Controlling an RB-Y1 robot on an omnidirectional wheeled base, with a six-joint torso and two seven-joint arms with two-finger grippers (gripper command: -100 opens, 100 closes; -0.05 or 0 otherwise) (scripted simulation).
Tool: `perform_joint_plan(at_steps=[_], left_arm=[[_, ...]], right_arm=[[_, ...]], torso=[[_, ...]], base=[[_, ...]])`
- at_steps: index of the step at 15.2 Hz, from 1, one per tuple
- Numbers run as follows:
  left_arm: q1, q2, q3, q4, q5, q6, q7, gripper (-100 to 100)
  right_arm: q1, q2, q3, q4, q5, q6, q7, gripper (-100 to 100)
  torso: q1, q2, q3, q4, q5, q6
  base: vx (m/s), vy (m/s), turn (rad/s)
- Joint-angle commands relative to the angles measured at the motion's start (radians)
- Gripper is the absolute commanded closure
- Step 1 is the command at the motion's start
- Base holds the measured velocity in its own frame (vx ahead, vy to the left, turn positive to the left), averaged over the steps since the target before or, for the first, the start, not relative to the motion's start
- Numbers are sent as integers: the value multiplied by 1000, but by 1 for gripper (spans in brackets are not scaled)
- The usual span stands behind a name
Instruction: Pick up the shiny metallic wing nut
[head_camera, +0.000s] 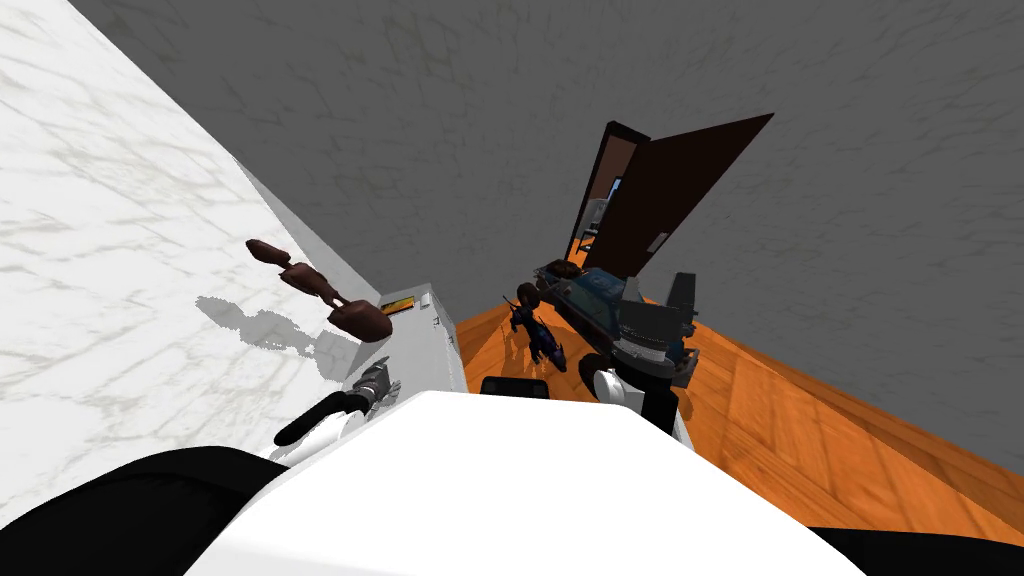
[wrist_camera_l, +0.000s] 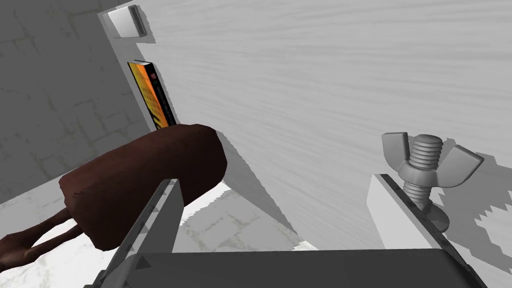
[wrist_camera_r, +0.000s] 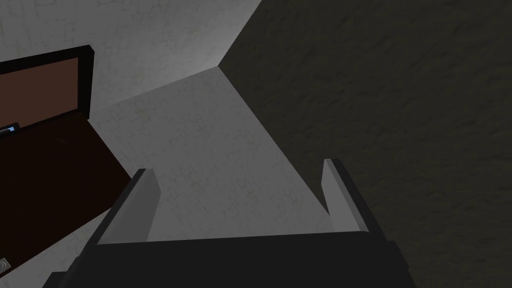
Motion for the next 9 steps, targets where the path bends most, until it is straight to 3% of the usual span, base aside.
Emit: perform_joint_plan(at_steps=[1, 3, 9], left_arm=[[10, -7, 12, 8, 9, 50, -8, -100], [23, -6, 30, 27, 30, 86, -19, -100], [36, -6, 49, 45, 50, 174, -29, -100]], right_arm=[[0, 0, 0, 0, 0, 0, 0, 0], [0, 0, 0, 0, 0, 0, 0, 0], [0, 0, 0, 0, 0, 0, 0, 0]], torso=[[0, 0, 0, 0, 0, 0], [0, 0, 0, 0, 0, 0], [0, 1, 0, 0, 0, 0]], base=[[57, 18, -106], [45, 18, -71], [40, 16, -56]])
